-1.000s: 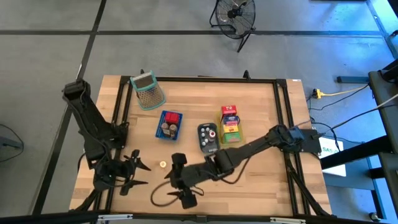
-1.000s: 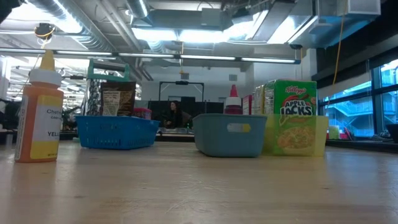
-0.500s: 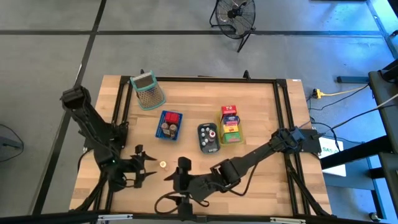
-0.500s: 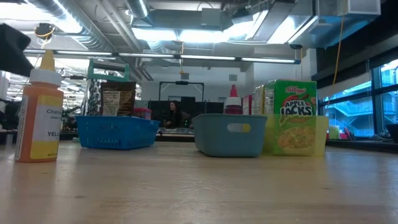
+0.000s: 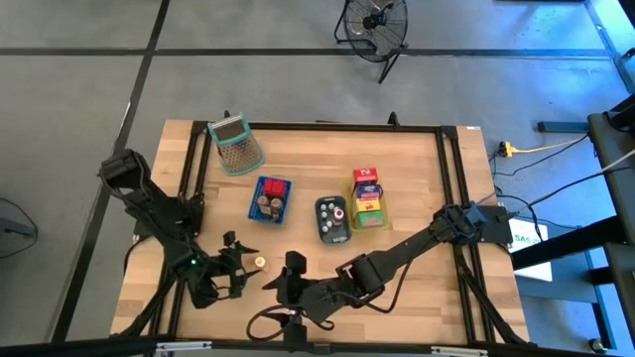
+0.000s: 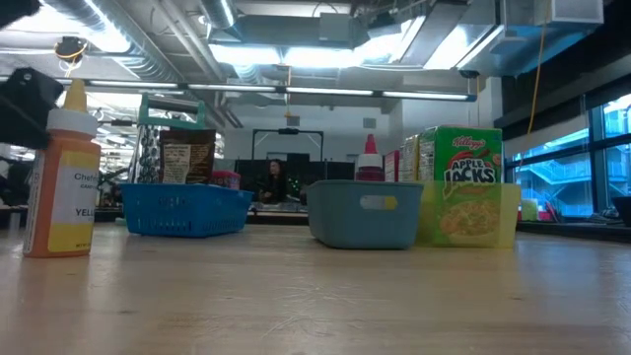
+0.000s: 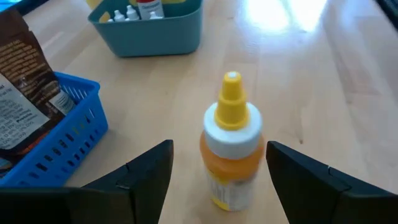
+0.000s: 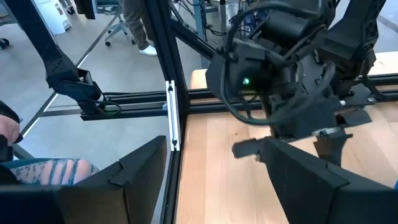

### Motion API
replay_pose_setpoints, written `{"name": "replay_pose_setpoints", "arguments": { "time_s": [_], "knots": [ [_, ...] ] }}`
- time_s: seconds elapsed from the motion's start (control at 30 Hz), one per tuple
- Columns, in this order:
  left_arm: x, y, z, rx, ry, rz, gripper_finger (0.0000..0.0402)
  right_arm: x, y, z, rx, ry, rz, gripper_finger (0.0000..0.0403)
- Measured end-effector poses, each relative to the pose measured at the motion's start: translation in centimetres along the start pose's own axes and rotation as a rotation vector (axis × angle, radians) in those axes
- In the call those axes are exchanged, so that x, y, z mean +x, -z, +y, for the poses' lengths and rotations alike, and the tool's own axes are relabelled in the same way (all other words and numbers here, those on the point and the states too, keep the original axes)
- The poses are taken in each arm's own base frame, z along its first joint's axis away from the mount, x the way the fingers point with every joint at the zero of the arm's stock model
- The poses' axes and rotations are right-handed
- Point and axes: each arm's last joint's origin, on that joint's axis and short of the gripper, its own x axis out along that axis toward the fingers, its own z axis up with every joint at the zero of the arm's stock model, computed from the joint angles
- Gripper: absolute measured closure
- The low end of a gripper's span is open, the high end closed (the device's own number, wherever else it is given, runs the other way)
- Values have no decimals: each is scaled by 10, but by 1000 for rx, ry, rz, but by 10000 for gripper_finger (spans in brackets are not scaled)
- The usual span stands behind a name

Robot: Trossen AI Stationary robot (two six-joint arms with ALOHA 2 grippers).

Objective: Pick & Place Kitchen Items
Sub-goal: Put the large yellow food coloring into the green bin

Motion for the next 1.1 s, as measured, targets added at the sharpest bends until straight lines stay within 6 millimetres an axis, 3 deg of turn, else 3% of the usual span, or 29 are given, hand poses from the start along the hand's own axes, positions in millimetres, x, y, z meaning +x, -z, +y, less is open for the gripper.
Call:
{"name": "replay_pose_setpoints", "arguments": {
  "time_s": [0.23,0.57,1.1],
  "knots": [
    [14,1,0,-7,-39,5,149,0,0,0,-2,2,4,133],
    [15,0,1,2,-67,-31,152,0,5,-2,-23,19,52,133],
    [24,-9,-3,-33,8,-1,250,0,7,-3,-8,-4,79,133]
  ]
}}
